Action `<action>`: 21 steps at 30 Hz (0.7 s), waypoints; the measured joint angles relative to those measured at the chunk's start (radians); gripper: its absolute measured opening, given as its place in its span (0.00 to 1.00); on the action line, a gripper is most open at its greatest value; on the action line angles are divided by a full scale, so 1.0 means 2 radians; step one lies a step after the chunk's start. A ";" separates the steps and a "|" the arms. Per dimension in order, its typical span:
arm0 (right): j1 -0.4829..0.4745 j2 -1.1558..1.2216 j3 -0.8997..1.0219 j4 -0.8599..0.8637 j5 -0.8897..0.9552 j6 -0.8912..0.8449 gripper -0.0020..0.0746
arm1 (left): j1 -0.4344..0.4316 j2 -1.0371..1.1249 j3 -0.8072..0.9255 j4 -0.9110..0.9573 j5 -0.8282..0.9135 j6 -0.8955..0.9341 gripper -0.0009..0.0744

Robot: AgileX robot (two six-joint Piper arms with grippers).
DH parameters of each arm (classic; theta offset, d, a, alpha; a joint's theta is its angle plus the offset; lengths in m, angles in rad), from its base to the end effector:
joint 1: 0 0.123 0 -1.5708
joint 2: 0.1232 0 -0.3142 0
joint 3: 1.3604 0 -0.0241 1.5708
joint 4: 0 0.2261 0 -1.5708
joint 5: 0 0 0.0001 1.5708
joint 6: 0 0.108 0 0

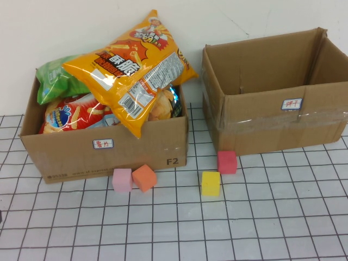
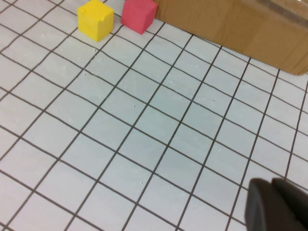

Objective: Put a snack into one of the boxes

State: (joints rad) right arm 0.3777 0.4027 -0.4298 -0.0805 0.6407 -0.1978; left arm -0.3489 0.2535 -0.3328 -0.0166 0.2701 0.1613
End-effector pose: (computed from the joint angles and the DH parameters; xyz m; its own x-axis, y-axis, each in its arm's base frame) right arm 0.0423 0.0112 0.2763 -0.3643 -0.4233 -0.8295 -0.4392 0.8635 -0.2477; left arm 0.0320 -0.0122 0.2886 -0.0460 0.1708 -0.9842 0.3564 0.9232 0.1436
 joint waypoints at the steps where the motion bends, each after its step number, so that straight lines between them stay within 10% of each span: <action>1: 0.000 0.000 0.000 0.000 0.000 0.000 0.03 | 0.000 -0.001 0.001 0.000 0.000 0.000 0.01; 15: 0.000 0.000 0.000 0.004 0.001 0.000 0.03 | 0.090 -0.133 0.121 0.008 -0.006 -0.014 0.01; 21: 0.000 0.000 0.000 0.005 0.002 0.000 0.03 | 0.131 -0.133 0.178 0.008 0.002 -0.152 0.01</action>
State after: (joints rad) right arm 0.3777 0.4027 -0.4298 -0.0705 0.6453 -0.1978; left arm -0.0878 -0.0115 0.0236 0.0000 0.2749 -0.1429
